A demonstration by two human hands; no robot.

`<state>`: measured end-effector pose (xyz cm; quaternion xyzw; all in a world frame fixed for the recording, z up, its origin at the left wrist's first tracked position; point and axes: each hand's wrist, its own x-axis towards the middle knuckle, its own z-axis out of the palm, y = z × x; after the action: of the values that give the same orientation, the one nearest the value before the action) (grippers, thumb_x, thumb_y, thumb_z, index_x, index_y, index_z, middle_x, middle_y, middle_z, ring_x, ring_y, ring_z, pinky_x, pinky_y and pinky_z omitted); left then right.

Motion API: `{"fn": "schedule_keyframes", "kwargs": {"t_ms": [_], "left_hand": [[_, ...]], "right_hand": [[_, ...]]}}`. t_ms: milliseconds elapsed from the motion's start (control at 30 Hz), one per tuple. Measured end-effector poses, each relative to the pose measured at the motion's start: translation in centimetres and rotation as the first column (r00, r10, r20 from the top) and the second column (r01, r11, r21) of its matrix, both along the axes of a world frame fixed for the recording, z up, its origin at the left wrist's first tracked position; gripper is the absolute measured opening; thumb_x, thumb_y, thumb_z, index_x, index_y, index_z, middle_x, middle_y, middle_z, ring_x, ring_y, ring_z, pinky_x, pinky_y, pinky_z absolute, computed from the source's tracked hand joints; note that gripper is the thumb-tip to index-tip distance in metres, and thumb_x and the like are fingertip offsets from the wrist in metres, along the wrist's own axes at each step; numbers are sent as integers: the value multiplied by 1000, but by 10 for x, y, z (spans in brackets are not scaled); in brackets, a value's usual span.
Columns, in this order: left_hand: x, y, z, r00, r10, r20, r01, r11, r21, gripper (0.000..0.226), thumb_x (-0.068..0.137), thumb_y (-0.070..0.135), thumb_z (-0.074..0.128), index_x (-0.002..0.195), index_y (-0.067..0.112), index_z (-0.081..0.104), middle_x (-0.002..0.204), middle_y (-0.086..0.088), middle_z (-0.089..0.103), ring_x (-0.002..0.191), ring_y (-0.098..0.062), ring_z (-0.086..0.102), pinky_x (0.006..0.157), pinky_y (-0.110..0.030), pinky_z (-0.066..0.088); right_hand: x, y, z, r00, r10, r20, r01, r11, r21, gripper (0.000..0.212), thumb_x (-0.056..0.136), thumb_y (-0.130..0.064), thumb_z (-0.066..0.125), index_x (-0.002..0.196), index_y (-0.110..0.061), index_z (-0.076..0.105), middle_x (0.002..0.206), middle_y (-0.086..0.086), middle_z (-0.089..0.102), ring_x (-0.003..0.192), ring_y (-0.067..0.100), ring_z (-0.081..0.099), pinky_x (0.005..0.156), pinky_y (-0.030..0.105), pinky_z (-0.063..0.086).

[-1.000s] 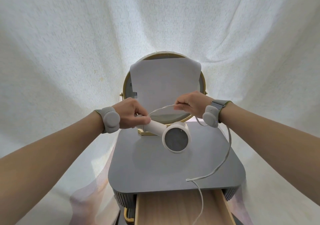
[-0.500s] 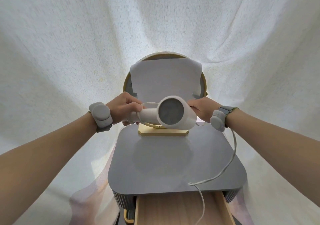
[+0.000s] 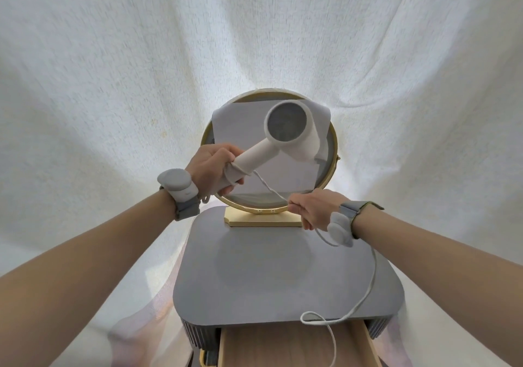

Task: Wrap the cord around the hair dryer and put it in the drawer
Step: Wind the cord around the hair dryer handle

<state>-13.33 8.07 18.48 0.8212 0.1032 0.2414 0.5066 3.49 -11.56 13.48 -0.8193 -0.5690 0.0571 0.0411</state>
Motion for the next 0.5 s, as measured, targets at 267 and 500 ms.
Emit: {"fn": "schedule_keyframes", "kwargs": {"t_ms": [267,500], "left_hand": [[9,1,-13,970,239,-42,-195,873,447,41,82,52,76,105,23,58,88,3,67,61,-13,66,57,-29,60],[18,10,-28,937,334,-100,-156,659,736,44,86,60,66,116,33,48,91,4,67,68,-16,64,64,-35,60]], "right_hand": [[-24,1,-3,983,84,164,-90,996,25,29,101,-51,27,100,-29,45,78,1,64,63,20,60,69,41,58],[-42,3,11,962,147,231,-172,981,89,28,101,-52,26,89,-29,40,67,-6,53,53,12,48,51,29,41]]}}
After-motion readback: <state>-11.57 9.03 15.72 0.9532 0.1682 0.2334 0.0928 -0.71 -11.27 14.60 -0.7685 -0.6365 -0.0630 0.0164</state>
